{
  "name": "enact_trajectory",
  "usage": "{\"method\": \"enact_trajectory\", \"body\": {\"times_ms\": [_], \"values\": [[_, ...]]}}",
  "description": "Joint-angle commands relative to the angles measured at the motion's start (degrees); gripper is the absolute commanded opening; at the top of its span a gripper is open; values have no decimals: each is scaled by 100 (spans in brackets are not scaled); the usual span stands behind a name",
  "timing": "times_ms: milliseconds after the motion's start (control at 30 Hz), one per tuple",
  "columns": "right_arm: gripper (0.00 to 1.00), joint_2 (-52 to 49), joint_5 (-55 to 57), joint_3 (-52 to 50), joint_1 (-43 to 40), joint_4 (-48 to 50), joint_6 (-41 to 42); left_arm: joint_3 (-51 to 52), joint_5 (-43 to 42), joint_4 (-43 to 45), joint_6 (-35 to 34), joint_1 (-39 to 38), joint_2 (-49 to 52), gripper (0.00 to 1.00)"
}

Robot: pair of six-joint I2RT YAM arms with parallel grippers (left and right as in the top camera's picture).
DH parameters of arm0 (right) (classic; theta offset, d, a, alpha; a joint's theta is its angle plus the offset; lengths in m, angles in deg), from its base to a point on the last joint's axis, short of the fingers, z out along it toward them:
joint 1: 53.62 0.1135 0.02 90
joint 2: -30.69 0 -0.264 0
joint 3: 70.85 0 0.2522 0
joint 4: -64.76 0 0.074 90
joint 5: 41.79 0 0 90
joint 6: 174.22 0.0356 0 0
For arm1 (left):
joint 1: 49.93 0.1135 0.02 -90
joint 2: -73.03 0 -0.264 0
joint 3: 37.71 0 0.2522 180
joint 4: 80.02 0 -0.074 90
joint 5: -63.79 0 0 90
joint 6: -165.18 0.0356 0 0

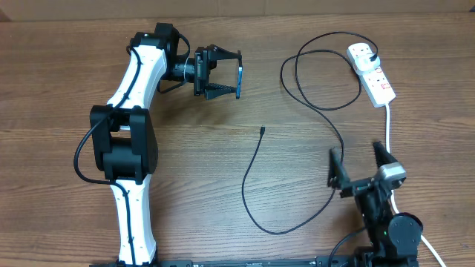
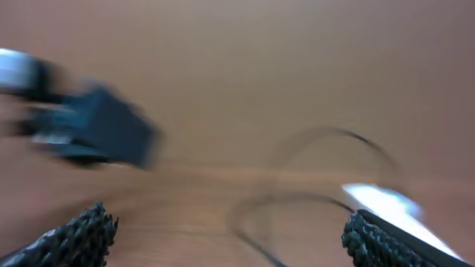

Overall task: Plug charger to phone and switch on socket
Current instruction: 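Move the right gripper toward the phone held by the left gripper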

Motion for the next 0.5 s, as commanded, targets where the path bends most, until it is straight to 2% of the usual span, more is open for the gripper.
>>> {"method": "enact_trajectory", "body": {"times_ms": [0, 33, 67, 167, 233, 333, 400, 467], "values": [[100, 52, -3425, -61, 37, 385, 673, -146, -339, -15, 9, 33, -4, 72], [100, 52, -4518, -61, 37, 861, 804, -146, -323, -15, 9, 33, -4, 72], [100, 52, -4752, -61, 37, 1158, 811, -146, -308, -15, 13, 33, -4, 72], [100, 50, -4872, -7, 35, 2651, 1508, -146, -260, -15, 31, 24, -4, 72], [100, 22, -4701, 240, 24, 3154, 1871, -146, -254, -15, 28, 22, -4, 72], [100, -289, -4625, 1071, 17, 2448, 1910, -146, -256, -17, 26, 24, -4, 72], [100, -761, -4669, 1827, 17, 1213, 1676, -146, -254, -17, 28, 22, -4, 72], [100, -1493, -4754, 2697, 20, -243, 1084, -146, -234, -15, 28, 22, -4, 72]]}}
